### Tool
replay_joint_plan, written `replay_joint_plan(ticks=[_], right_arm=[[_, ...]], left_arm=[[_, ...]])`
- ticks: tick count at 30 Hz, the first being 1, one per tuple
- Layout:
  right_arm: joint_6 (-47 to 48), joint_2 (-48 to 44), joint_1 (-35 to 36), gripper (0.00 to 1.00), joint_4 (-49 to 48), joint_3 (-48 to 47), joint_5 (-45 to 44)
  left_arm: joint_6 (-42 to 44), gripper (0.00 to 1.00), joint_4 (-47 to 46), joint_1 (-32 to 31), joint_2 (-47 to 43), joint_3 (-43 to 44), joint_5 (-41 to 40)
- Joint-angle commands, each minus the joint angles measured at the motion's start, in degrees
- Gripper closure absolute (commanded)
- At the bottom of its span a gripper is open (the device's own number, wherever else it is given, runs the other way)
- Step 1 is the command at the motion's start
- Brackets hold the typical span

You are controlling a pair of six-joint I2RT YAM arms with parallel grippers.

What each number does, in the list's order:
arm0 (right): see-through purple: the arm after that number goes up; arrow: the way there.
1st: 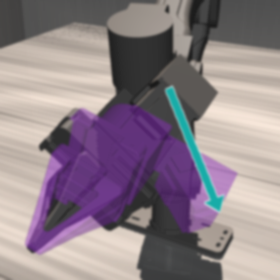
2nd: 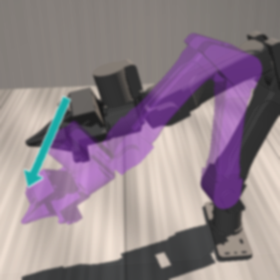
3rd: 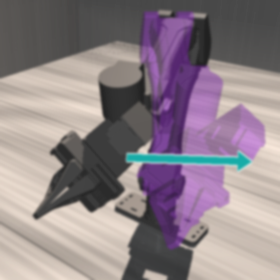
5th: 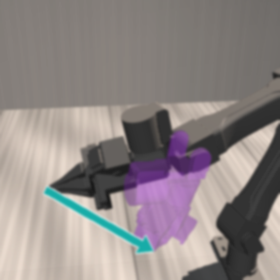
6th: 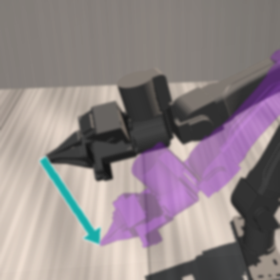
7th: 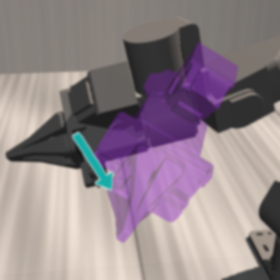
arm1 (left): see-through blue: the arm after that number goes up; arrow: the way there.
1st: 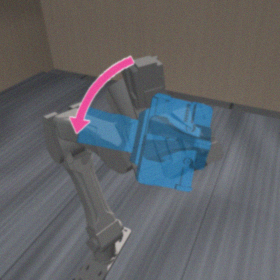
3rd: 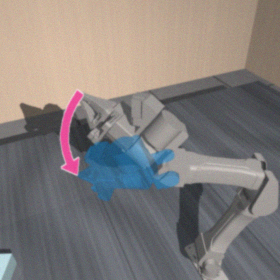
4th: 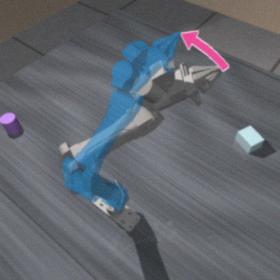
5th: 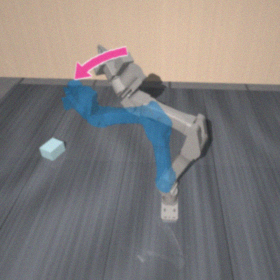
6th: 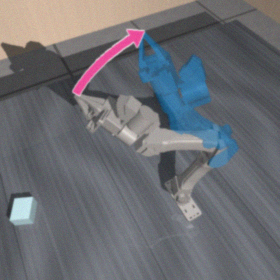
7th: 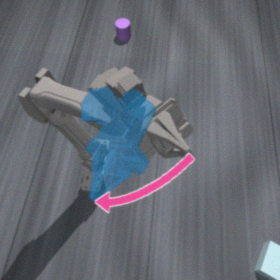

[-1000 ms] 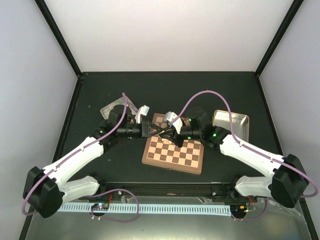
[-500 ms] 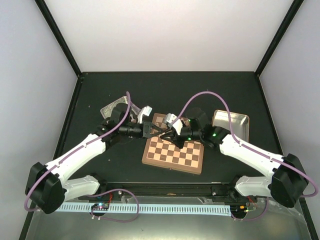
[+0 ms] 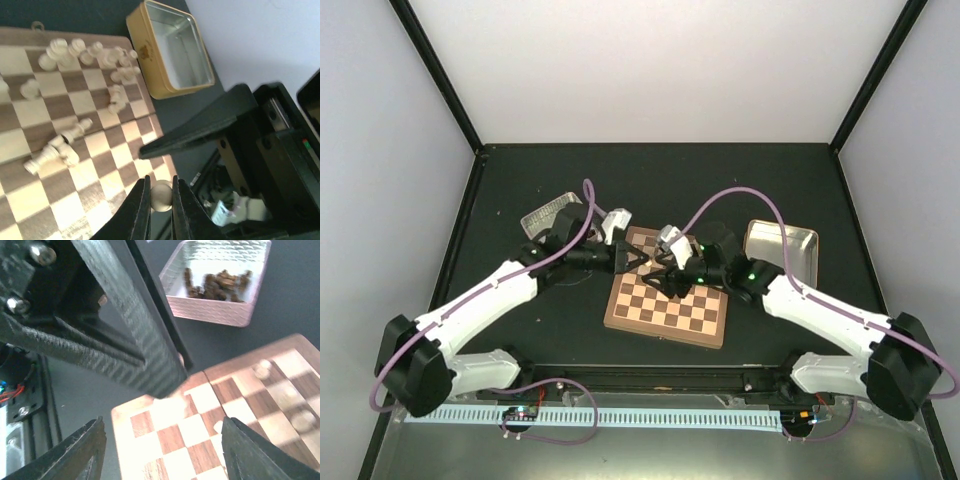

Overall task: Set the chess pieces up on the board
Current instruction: Place the chess piece on the chessboard.

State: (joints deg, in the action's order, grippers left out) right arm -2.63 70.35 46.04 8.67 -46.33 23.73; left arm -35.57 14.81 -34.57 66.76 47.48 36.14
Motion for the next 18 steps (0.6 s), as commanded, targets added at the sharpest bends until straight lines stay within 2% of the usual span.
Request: replay_joint_plan(ticks=[1,8,10,14,18], right_arm=[[-9.96,-6.12,0.17,0.35,-2.61,5.21,-13.11],[-30.58,-17.49,0.07,0.35,3.94,12.21,-42.08],[-36.33,-20.42,0.06,0.35,6.98,13.93,-47.15],[-45.06,-26.17,0.0,0.35,12.89,16.91,-54.24],[-45.77,-29.83,-0.02,0.35,14.25,18.02,-54.95]], left_arm=[[8.76,0.98,6.13,-3.76,5.05,7.44,-15.02],[13.83,0.98,13.4,-11.61,21.5,22.09,-29.49],[13.79,0.99,16.82,-12.86,26.12,26.78,-32.22],[11.19,0.98,20.11,-14.37,32.83,32.53,-33.66],[4.79,0.99,20.06,-14.8,37.04,34.24,-36.53]])
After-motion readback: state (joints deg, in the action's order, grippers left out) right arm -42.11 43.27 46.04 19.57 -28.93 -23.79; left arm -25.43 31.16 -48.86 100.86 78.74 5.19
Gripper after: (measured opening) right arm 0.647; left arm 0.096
